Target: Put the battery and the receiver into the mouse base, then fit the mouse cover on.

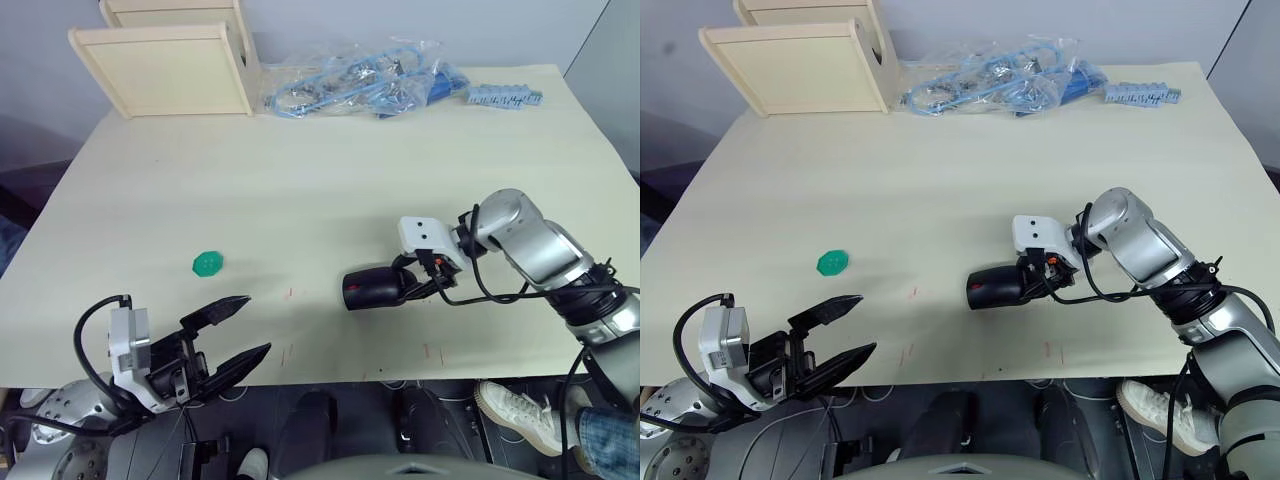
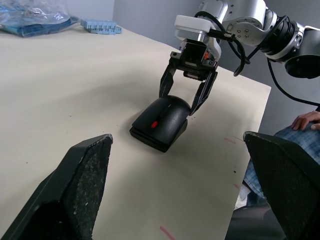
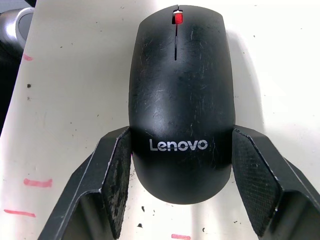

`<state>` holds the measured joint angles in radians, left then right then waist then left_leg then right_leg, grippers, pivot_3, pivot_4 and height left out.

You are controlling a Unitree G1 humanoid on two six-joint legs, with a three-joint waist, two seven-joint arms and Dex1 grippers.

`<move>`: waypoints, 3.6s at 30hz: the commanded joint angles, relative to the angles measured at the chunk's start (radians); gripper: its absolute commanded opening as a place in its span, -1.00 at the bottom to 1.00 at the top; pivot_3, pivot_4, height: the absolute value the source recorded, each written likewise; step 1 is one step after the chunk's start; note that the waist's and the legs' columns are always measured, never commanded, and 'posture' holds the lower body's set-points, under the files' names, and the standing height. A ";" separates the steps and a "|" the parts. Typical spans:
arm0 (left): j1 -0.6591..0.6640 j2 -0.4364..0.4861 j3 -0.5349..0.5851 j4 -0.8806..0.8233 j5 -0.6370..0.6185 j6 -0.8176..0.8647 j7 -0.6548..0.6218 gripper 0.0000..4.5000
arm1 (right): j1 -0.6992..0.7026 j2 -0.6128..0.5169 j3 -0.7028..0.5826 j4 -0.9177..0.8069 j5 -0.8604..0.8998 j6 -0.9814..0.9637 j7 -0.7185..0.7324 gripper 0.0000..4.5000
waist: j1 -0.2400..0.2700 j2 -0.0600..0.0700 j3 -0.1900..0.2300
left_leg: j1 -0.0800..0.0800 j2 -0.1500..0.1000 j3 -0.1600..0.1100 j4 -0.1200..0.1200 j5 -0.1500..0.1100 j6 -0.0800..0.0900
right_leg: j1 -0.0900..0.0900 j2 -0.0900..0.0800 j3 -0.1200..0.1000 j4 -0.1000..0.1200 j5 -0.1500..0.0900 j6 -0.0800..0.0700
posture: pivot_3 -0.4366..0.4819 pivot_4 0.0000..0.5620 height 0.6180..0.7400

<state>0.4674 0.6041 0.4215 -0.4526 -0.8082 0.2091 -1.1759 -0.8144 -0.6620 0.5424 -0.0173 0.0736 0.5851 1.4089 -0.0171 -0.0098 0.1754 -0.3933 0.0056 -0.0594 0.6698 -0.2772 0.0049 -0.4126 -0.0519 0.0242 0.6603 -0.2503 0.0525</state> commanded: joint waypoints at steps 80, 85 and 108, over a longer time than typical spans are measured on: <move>0.013 -0.016 -0.002 -0.018 0.012 -0.022 -0.013 1.00 | 0.010 0.038 0.020 -0.024 -0.027 0.055 -0.019 0.23 | -0.019 0.000 0.000 | 0.002 0.001 0.000 0.000 0.000 0.000 | 0.000 0.001 0.000 0.001 0.001 -0.001 | -0.05 -0.47 1.00; 0.017 -0.017 -0.001 -0.016 0.013 -0.023 -0.014 1.00 | 0.015 0.038 0.029 -0.028 -0.037 0.061 -0.019 0.23 | -0.019 0.000 0.000 | 0.002 0.001 0.000 0.000 0.000 0.000 | 0.000 0.001 0.000 0.001 0.001 -0.001 | -0.05 -0.47 1.00; 0.013 -0.014 0.002 -0.006 0.014 -0.022 -0.014 1.00 | 0.009 0.047 0.028 -0.022 -0.037 0.059 -0.014 0.23 | -0.020 0.000 0.000 | 0.002 0.001 0.000 0.000 0.000 0.000 | 0.001 0.001 0.000 0.001 0.001 -0.001 | -0.05 -0.47 1.00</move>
<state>0.4746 0.5843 0.4188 -0.4524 -0.7872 0.1941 -1.1834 -0.8163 -0.6210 0.5460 -0.0253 0.0359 0.6317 1.3863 -0.0368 -0.0099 0.1751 -0.3913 0.0064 -0.0592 0.6698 -0.2771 0.0047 -0.4121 -0.0510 0.0244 0.6615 -0.2493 0.0511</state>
